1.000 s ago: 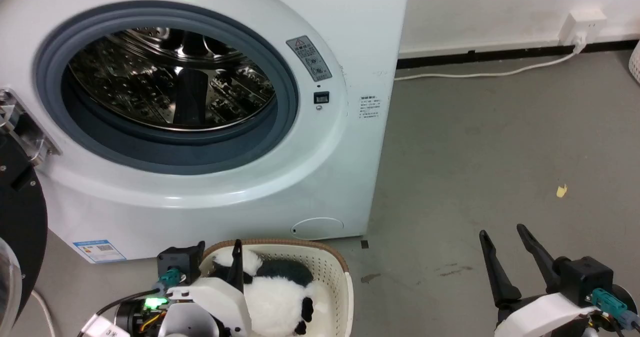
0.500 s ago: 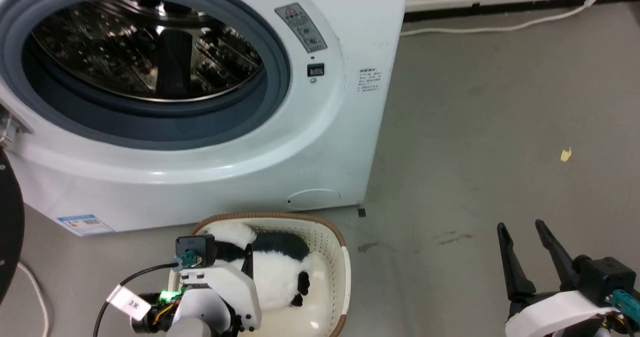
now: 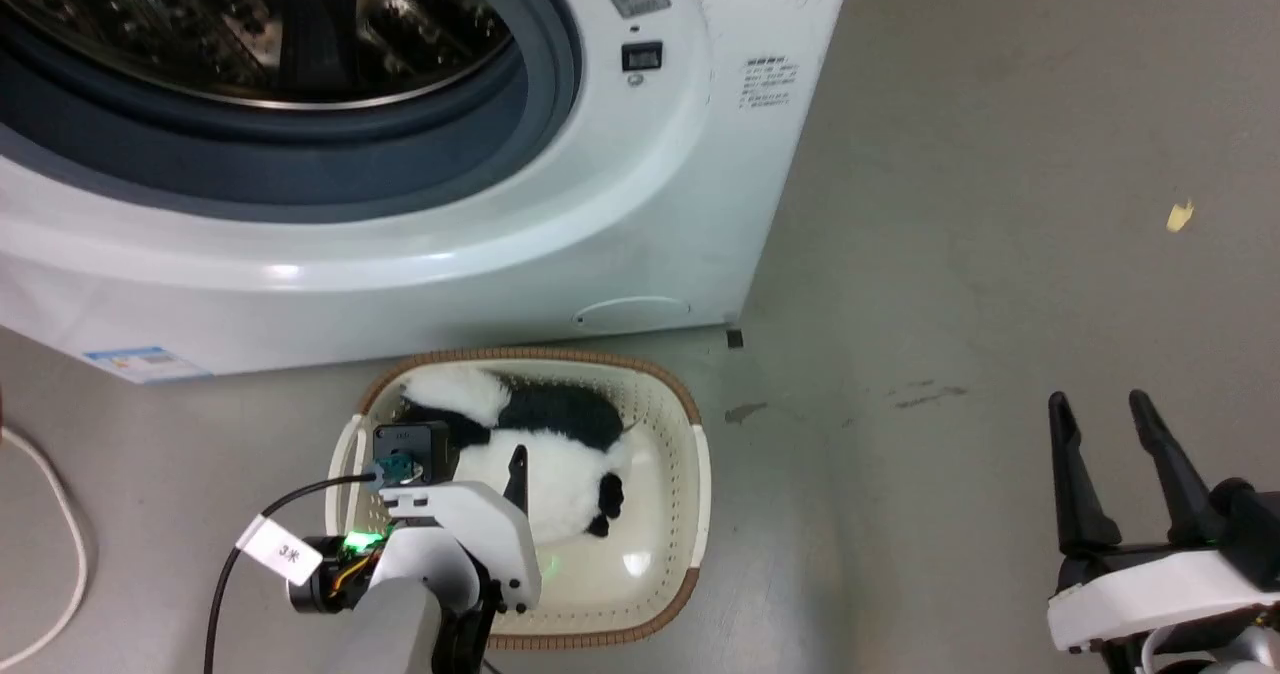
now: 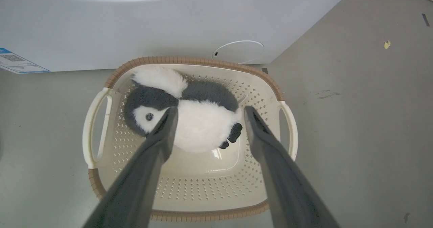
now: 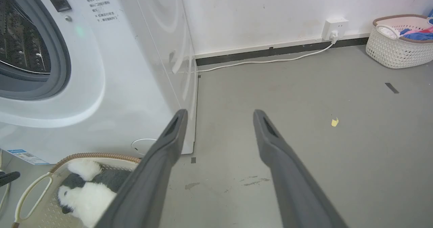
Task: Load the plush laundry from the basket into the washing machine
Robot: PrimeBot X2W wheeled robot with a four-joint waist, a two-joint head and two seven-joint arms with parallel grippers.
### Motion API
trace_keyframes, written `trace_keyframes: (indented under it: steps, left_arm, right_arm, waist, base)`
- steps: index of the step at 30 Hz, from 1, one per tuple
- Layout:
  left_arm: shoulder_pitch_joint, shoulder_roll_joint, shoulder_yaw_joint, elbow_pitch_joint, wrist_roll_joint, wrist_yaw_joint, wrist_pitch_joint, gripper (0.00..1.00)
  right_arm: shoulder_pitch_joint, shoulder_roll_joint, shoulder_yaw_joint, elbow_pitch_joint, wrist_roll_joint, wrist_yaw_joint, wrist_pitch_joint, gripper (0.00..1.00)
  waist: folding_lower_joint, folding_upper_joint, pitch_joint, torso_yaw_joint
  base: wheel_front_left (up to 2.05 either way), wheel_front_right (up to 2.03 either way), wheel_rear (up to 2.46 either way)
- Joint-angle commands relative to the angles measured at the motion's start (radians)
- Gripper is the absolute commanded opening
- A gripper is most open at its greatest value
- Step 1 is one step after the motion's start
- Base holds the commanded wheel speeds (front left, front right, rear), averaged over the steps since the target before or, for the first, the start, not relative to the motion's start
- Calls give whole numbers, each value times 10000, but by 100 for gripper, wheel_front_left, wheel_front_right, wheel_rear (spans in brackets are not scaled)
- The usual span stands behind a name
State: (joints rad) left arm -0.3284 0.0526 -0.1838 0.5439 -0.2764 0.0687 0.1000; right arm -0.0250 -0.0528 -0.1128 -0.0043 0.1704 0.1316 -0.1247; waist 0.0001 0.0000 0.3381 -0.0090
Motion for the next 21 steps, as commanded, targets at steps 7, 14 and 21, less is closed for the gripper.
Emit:
trace_keyframes:
  steps: [7,14,21]
  left_arm:
    - [-944,-16,-336,957,-449,14,-217,100]
    - [-1731,-23,-693,1879,-930,35,-423,100]
    - [-2528,-24,-951,2801,-1501,143,-718,100]
  right_arm:
    - [-191,16,-326,-527,232,-6,-5,100]
    - [-216,17,-613,-1024,397,-6,16,100]
    - [-148,19,-959,-1546,541,-7,35,100]
  waist:
    - [-1,0,949,146]
    - [-1,0,1773,179]
    - [-1,0,2571,250]
  base:
    - [0,0,0]
    - [0,0,0]
    - [0,0,0]
